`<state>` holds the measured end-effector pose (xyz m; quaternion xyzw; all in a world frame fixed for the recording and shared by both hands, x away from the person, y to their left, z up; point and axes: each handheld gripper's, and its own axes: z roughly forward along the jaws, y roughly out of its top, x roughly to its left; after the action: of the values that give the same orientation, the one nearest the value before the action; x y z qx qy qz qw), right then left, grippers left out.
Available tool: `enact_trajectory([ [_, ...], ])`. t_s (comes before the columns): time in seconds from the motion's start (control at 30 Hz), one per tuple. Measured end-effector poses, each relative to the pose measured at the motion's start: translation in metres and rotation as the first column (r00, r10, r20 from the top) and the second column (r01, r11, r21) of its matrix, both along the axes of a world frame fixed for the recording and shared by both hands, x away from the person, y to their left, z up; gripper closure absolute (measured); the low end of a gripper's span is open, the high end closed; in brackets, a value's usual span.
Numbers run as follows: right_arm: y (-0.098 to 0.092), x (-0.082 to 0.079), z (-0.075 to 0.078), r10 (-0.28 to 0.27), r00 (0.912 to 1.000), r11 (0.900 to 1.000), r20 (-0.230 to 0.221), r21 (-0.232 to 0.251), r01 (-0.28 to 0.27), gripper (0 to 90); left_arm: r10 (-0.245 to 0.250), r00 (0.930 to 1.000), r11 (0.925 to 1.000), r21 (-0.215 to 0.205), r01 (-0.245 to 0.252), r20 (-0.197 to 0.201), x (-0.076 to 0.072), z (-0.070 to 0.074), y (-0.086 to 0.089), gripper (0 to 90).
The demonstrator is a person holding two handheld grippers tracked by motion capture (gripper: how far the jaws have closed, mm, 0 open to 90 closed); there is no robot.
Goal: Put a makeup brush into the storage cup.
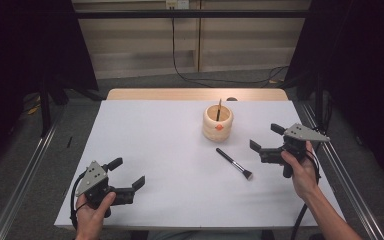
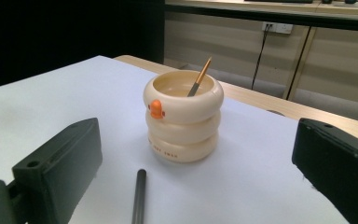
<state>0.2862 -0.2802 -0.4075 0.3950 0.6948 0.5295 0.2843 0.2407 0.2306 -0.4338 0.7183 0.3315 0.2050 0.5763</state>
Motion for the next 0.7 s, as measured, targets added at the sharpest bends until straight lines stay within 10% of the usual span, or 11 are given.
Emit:
enact_trajectory([
  [0.7,-0.020,-0.074,-0.009,-0.066,0.9978,0.997,0.002,0.041,0.066,0.1,0.012,0.9998,0.9999,0.012,-0.012,0.015,-0.003,0.001,0.002,2.4],
])
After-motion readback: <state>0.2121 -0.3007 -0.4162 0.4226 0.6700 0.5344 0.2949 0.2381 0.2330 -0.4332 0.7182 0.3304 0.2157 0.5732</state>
